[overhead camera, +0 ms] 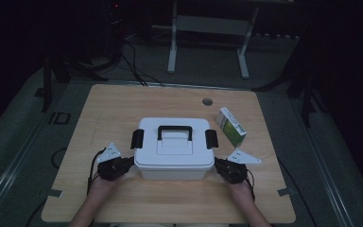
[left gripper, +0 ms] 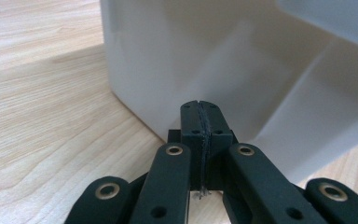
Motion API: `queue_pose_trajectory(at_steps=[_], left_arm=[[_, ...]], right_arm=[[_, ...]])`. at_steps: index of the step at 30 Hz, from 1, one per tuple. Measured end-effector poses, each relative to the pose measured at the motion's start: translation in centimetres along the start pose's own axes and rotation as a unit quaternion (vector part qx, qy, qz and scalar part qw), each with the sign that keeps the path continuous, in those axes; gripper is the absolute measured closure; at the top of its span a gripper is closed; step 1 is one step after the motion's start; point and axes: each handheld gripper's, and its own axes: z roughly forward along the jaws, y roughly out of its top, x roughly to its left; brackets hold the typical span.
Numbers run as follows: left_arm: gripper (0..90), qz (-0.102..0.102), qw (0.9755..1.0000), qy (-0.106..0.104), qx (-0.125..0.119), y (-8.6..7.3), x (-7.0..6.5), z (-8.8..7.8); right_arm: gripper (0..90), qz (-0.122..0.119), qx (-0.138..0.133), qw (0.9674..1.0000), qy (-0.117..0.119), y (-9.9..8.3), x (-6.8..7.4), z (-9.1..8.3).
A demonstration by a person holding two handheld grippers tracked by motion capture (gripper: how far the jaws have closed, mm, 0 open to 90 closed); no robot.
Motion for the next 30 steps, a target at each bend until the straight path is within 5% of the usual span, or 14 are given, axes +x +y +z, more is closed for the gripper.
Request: queue_pose_trajectory(at_steps=[11, 15, 24, 30], left_arm=[[67.3, -0.02, 0.9995, -0.006, 0.024, 0.0, 2.1, -0.9], [48.0, -0.018, 0.9991, -0.004, 0.038, 0.0, 2.5, -1.1], [26.3, 0.002, 0.9951, -0.027, 0.095, 0.7, 3.2, -1.6], [13.8, 0.005, 0.9903, -0.042, 0.133, 0.9, 3.6, -1.4]], right_arm=[[77.0, 0.0, -0.003, 0.9997, -0.025, 0.3, -1.3, -1.1], [69.5, 0.001, -0.002, 0.9997, -0.023, 0.2, -1.7, -1.3], [27.6, 0.018, 0.003, 0.9996, -0.024, -0.1, -2.8, -1.9], [17.7, 0.016, 0.014, 0.9998, -0.002, -0.4, -3.2, -1.9]])
